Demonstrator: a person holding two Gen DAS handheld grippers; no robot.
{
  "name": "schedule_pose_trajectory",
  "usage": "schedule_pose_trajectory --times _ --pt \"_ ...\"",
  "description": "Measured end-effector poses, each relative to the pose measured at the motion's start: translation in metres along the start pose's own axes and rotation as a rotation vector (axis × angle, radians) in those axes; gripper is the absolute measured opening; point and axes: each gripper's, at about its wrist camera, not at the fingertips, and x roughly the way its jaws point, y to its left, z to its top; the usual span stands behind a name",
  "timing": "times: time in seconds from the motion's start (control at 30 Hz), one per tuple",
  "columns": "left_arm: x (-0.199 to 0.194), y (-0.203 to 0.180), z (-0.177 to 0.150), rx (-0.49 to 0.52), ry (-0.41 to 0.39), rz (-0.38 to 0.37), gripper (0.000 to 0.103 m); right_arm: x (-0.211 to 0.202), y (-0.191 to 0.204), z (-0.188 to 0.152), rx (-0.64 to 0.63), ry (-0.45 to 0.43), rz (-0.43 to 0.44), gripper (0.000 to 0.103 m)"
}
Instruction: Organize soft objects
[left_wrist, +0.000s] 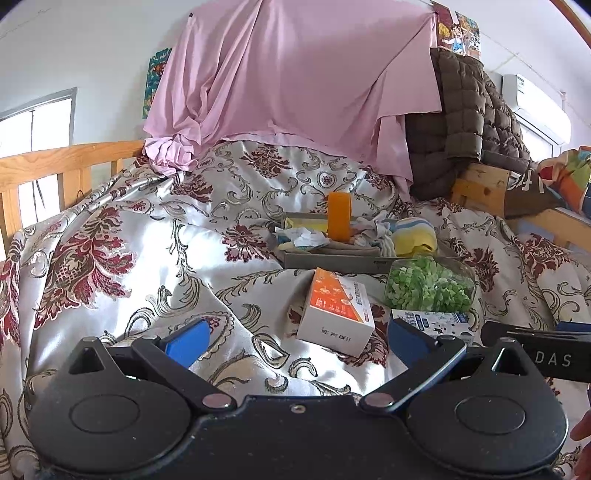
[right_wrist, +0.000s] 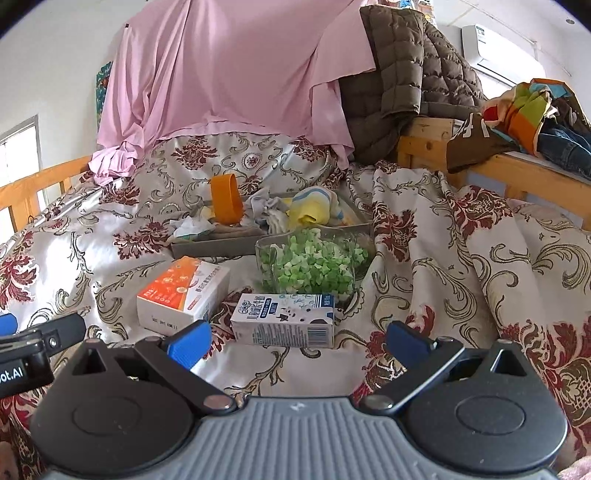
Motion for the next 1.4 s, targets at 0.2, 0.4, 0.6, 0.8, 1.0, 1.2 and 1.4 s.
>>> schedule_pose_trajectory --times 0.2,0.4,0.6,0.8,1.0,1.2,1.4 --pt "0.0012 0.0019 -0.0013 -0.013 0.013 0.004 0.102 0.0005 -0.0002 -0.0001 -0.004 0.003 0.001 0.103" --pt "0.0015 0.0024 -0.0015 -0.008 0.014 0.004 0.102 0.0004 0.0002 -0.0001 -0.002 0.003 0.000 0.103" --pt "0.0026 0.0040 -0.0034 -0.006 0.017 0.012 0.102 0.0005 0.0001 -0.0001 -0.003 0.003 0.000 0.103" --pt "0.0027 0.0033 -0.0050 0.001 0.018 0.023 0.102 0.0004 0.0002 0.0000 -0.004 0.003 0.000 0.103" --pt "0.0027 0.0046 -0.0053 -0.002 0.018 0.035 0.102 0.0000 0.0004 0.0001 -0.004 0.002 0.000 0.103" --pt "0.0024 0.0052 -0.0048 -0.002 0.017 0.040 0.102 0.0011 0.0001 -0.0003 -0.005 0.002 0.001 0.103" --pt "0.0026 0.0055 -0.0054 -0.003 0.019 0.043 0.102 0.0012 0.0001 -0.0003 -0.005 0.003 0.001 0.103"
